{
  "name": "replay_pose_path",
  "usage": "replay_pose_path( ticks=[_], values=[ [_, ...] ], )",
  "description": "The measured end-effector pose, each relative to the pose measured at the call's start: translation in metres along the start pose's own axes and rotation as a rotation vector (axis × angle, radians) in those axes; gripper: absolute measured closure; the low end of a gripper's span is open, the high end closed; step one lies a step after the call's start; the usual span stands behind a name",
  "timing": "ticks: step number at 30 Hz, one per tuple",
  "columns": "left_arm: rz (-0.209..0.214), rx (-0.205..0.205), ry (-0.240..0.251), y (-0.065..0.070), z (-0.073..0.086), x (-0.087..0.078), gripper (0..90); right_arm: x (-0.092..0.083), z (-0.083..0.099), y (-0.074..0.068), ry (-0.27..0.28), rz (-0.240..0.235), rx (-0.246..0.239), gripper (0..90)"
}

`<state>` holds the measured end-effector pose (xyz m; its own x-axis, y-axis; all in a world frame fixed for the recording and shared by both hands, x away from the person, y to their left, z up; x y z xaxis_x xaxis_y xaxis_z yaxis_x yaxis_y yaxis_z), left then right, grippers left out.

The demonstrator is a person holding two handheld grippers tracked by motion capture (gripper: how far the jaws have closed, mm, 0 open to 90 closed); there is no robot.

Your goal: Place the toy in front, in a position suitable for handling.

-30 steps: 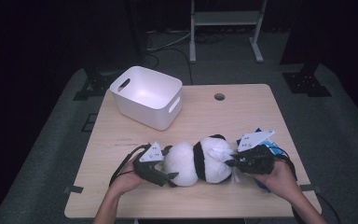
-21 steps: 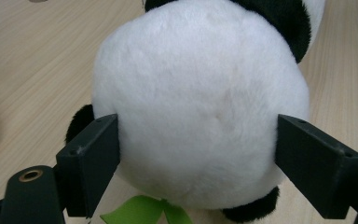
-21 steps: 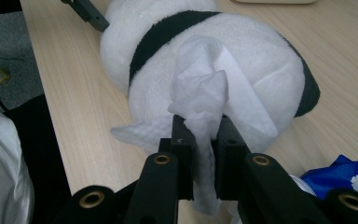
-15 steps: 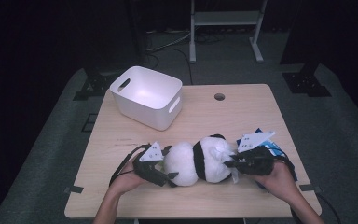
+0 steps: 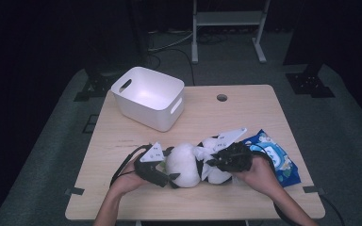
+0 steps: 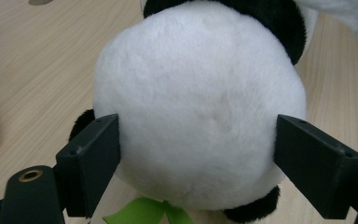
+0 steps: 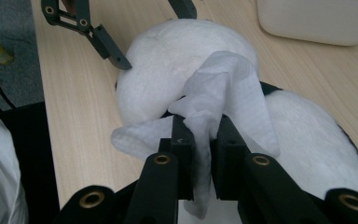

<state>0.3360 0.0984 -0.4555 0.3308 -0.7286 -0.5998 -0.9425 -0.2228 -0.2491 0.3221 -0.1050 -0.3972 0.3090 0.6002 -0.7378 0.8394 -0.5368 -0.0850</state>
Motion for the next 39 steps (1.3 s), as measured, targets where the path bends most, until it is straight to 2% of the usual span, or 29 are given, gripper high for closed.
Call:
replay_pose_path(
  ticks=[3,10,15,19,23,26,32,35,39],
  values=[
    [-0.005,-0.004,0.004,-0.001,0.0,-0.002,15.2,0.003,-0.002,0.004,-0.009,0.016,0.0,80.1],
    [-0.003,-0.017,-0.008,-0.002,0.006,-0.003,15.2,0.001,-0.002,0.026,0.0,0.043,0.055,80.2],
    [0.002,-0.018,-0.015,-0.001,0.008,0.002,15.2,0.002,-0.005,0.028,0.006,0.037,0.064,80.1],
    [0.005,-0.034,-0.004,-0.002,0.011,0.003,15.2,0.005,-0.011,0.019,0.003,0.032,0.042,80.0],
    [0.003,-0.027,-0.005,-0.002,0.01,0.003,15.1,0.014,-0.02,0.004,-0.019,0.016,-0.001,80.0],
    [0.001,-0.029,-0.003,-0.002,0.01,0.002,15.2,0.027,-0.028,-0.009,-0.037,-0.008,-0.048,80.0],
    [-0.015,-0.038,0.002,-0.005,0.013,-0.005,15.2,0.053,-0.045,-0.031,-0.047,-0.07,-0.091,80.1],
    [-0.017,-0.04,0.0,-0.006,0.014,-0.007,15.2,0.064,-0.052,-0.038,-0.058,-0.079,-0.103,80.0],
    [-0.019,-0.041,-0.006,-0.006,0.015,-0.008,15.2,0.075,-0.063,-0.039,-0.067,-0.076,-0.114,80.0]
  ],
)
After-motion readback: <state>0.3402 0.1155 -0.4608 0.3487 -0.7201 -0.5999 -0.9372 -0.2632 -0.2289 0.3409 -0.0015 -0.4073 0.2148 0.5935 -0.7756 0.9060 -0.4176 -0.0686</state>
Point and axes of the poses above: each handheld gripper's, and its own axes: x roughly forward along the jaws, z roughly out of its underside, y roughly to its right, the point moved 6 cm from there along x, roughly forward along the jaws, and after that the axes turned 13 degrees about x, right-handed, at the moved point
